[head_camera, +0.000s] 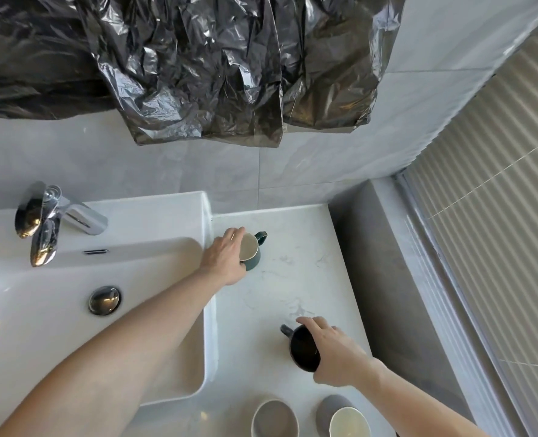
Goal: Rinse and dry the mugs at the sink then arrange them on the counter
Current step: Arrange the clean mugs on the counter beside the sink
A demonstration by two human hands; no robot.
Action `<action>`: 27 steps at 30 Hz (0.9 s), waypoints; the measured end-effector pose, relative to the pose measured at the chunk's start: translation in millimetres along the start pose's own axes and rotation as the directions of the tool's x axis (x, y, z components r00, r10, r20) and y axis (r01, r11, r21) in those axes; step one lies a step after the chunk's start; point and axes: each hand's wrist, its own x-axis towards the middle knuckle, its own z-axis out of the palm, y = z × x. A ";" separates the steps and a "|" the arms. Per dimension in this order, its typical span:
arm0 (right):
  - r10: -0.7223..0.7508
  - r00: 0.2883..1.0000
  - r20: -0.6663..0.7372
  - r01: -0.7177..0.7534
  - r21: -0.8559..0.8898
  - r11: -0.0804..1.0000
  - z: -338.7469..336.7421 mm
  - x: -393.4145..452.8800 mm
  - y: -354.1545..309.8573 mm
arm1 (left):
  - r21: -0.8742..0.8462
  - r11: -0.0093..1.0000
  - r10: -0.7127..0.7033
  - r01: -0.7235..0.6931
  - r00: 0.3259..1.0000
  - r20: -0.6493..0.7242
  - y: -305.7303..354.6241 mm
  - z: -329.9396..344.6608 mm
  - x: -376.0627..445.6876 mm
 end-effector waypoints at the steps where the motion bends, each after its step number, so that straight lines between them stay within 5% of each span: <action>1: -0.011 1.000 -0.004 0.011 0.000 1.000 -4.5 1.7 -1.1 | 0.028 1.000 0.002 -0.002 1.000 0.005 -2.5 -1.0 -0.7; 13: 0.014 0.995 -0.095 -0.012 0.026 1.000 -18.4 15.5 4.7 | -0.061 0.961 -0.272 0.269 0.961 -0.041 24.3 -24.3 35.0; 23: 0.122 0.977 -0.174 -0.092 0.169 0.981 -29.3 30.5 -0.9 | 0.008 0.959 -0.284 0.285 0.958 -0.041 13.3 -38.0 57.0; 27: 0.126 0.979 -0.161 -0.096 0.183 0.979 -34.3 33.4 -0.2 | 0.055 0.985 -0.163 0.162 0.986 0.014 5.9 -39.4 57.8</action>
